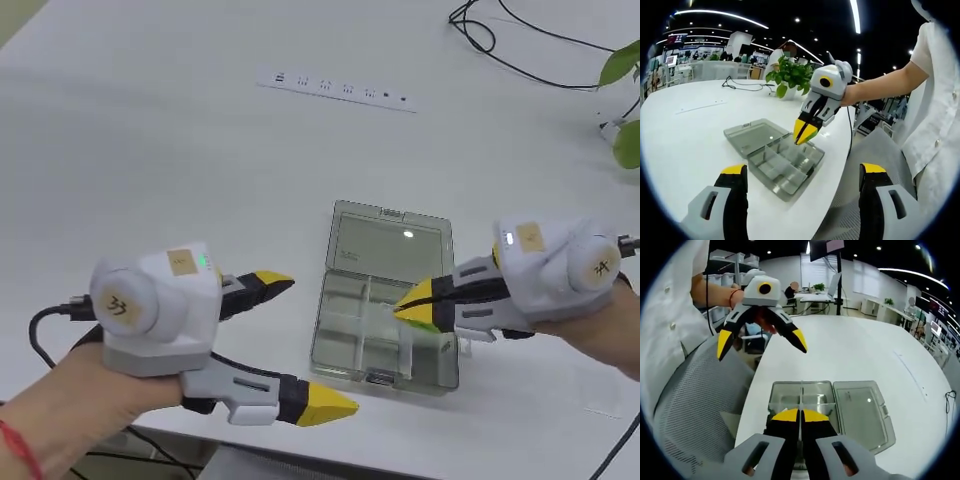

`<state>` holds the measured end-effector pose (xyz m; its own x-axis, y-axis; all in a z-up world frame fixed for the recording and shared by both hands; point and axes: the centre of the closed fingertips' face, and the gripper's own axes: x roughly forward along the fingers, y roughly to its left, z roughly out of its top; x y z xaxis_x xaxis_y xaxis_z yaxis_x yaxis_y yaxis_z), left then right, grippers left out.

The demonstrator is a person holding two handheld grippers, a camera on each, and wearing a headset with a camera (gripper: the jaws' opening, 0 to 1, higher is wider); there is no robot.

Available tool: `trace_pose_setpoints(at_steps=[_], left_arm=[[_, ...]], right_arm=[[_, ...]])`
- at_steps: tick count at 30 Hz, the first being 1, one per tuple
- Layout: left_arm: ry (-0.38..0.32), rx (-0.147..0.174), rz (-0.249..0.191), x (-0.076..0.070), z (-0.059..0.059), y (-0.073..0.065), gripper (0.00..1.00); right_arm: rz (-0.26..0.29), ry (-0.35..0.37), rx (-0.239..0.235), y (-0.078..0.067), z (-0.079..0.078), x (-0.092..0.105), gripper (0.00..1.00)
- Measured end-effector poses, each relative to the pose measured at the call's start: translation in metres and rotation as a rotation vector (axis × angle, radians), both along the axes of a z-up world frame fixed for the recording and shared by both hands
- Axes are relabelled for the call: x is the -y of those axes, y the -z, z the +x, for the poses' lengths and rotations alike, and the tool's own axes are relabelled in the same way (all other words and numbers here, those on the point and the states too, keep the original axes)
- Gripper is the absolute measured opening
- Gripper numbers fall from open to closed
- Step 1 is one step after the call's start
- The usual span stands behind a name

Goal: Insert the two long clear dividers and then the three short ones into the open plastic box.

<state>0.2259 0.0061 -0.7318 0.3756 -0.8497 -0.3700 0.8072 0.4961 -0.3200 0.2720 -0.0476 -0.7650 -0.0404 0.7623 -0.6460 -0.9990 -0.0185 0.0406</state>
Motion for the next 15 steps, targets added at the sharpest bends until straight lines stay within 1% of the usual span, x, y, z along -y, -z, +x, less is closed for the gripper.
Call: trace_pose_setpoints(at_steps=[6,11,15], left_arm=[[-0.002,-0.004,-0.002,-0.001,0.000,0.001,0.94],[-0.002,-0.004,-0.002,-0.003,0.000,0.003,0.94],[-0.004,-0.005,0.000,-0.004,0.000,0.003,0.93]], right_arm=[[-0.036,0.000,-0.014,0.007,-0.001,-0.003,0.02],[-0.101,-0.006,-0.012,0.018,-0.002,-0.005,0.02],[-0.170,-0.030,0.019,0.029,-0.003,-0.005,0.02]])
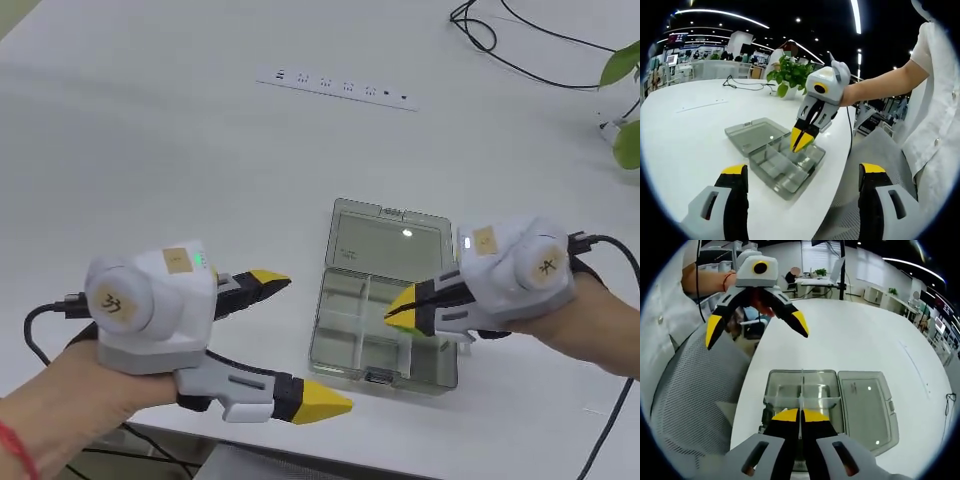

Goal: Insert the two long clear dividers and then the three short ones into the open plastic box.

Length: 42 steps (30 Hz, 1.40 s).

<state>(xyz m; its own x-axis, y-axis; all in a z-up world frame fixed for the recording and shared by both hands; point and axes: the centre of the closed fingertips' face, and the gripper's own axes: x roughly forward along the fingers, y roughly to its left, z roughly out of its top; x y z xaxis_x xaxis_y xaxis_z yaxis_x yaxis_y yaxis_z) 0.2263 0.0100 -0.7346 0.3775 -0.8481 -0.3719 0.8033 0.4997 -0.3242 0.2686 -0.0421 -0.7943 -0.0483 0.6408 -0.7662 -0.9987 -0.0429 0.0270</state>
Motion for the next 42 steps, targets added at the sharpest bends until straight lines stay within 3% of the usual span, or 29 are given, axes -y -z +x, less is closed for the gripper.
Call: trace_pose_setpoints(at_steps=[10,23,33,42], left_arm=[[-0.006,0.001,-0.007,-0.002,0.000,-0.001,0.93],[-0.004,0.004,-0.002,-0.004,0.000,-0.001,0.93],[-0.002,0.011,0.005,-0.006,-0.001,-0.002,0.94],[-0.009,0.012,0.014,-0.011,-0.001,-0.001,0.95]], right_arm=[[-0.099,-0.032,0.022,0.015,-0.001,0.001,0.02],[-0.130,-0.021,0.030,0.018,-0.001,0.002,0.02],[-0.093,0.022,0.031,0.009,0.000,0.002,0.10],[0.020,0.131,0.004,-0.022,0.008,0.005,0.19]])
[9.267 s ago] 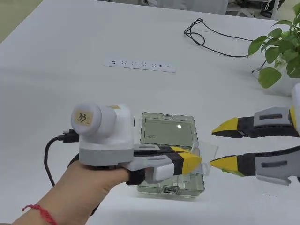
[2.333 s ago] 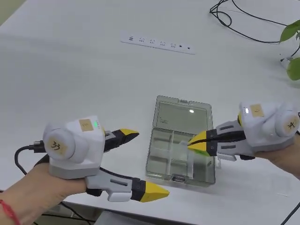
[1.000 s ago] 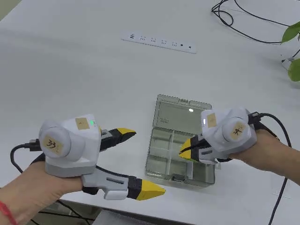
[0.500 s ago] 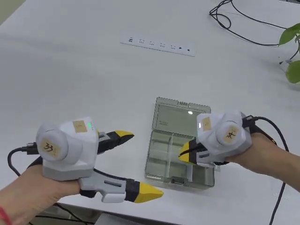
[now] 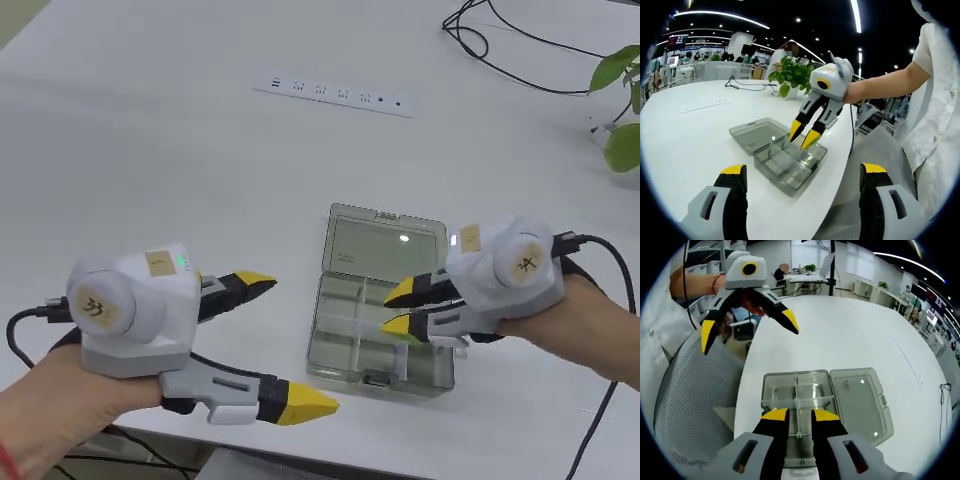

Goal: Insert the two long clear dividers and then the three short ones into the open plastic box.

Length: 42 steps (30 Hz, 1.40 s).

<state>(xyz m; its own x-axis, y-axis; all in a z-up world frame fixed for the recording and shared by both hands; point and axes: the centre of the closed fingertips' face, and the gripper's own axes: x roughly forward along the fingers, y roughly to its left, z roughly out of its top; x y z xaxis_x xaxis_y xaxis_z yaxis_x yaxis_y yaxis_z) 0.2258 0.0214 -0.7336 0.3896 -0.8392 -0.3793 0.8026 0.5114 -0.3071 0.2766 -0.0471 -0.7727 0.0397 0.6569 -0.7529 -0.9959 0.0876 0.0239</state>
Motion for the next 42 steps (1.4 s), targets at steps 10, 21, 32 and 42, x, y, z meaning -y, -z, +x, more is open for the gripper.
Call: trace_pose_setpoints(at_steps=[10,21,32,42], left_arm=[[0.001,0.006,0.005,0.000,-0.001,-0.002,0.95],[0.006,0.012,0.010,0.003,-0.001,-0.005,0.96],[0.013,0.020,0.017,0.003,0.000,-0.009,0.96],[0.008,0.018,0.022,0.002,-0.002,-0.008,0.96]], right_arm=[[0.072,0.065,-0.014,-0.025,0.000,0.017,0.26],[0.087,0.098,-0.006,-0.040,-0.009,0.042,0.36],[0.076,0.123,0.007,-0.053,-0.015,0.066,0.46],[0.005,0.118,0.009,-0.050,-0.021,0.105,0.54]])
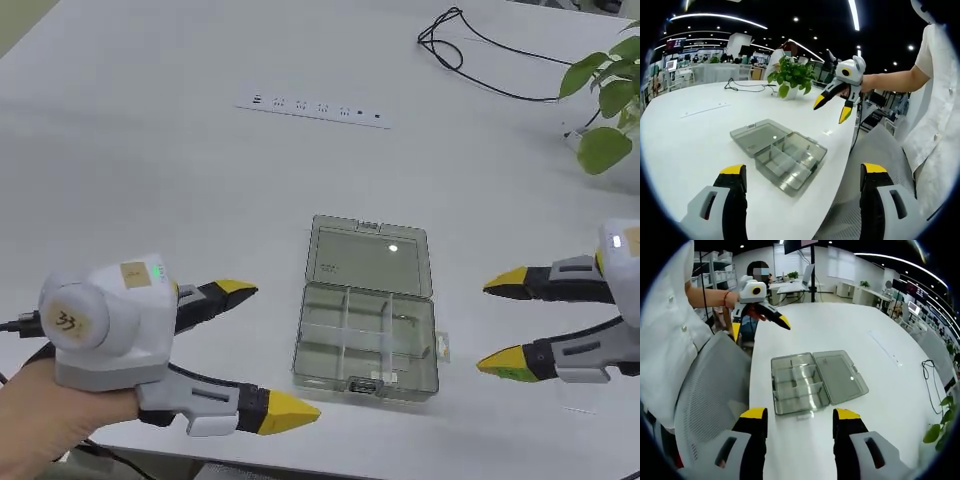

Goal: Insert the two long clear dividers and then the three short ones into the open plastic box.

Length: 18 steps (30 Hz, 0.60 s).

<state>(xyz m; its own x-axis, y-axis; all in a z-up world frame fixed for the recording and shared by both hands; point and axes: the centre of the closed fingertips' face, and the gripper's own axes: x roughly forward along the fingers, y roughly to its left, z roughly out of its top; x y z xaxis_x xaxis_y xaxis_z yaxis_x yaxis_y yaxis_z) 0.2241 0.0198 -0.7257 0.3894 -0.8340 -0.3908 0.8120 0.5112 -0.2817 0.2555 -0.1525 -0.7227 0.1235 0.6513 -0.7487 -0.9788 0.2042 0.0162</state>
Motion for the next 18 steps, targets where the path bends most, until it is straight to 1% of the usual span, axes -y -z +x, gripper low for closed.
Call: trace_pose_setpoints(at_steps=[2,3,4,6,8,10,12,13,15,17,18], left_arm=[[-0.002,0.000,-0.001,0.000,0.000,0.000,0.96],[-0.002,-0.001,-0.002,0.000,0.000,0.000,0.96],[-0.003,0.000,0.000,0.000,0.000,0.000,0.96],[-0.004,-0.002,0.000,0.000,0.000,0.000,0.96],[-0.004,-0.003,0.000,0.000,0.000,0.000,0.96],[-0.006,-0.007,0.000,-0.001,0.001,0.001,0.96],[-0.007,-0.008,0.004,-0.002,0.001,0.002,0.96],[-0.007,-0.010,0.003,-0.002,0.001,0.002,0.96],[-0.008,-0.010,0.002,-0.002,0.001,0.001,0.96],[-0.009,-0.011,0.002,-0.002,0.001,0.001,0.96],[-0.010,-0.011,0.002,-0.002,0.001,0.001,0.96]], right_arm=[[-0.015,0.001,-0.005,0.003,-0.001,0.010,0.54],[-0.019,0.002,-0.006,0.004,-0.001,0.012,0.54],[-0.036,0.008,-0.013,0.008,-0.002,0.021,0.55],[-0.060,0.006,-0.016,0.012,-0.003,0.033,0.55],[-0.080,0.008,-0.028,0.017,-0.005,0.042,0.56],[-0.098,0.000,-0.026,0.021,-0.006,0.052,0.56],[-0.122,0.006,-0.038,0.027,-0.006,0.063,0.56],[-0.137,0.004,-0.035,0.031,-0.006,0.068,0.56],[-0.163,-0.001,-0.044,0.037,-0.007,0.077,0.57],[-0.186,-0.009,-0.043,0.044,-0.007,0.085,0.57],[-0.200,-0.011,-0.051,0.047,-0.008,0.089,0.57]])
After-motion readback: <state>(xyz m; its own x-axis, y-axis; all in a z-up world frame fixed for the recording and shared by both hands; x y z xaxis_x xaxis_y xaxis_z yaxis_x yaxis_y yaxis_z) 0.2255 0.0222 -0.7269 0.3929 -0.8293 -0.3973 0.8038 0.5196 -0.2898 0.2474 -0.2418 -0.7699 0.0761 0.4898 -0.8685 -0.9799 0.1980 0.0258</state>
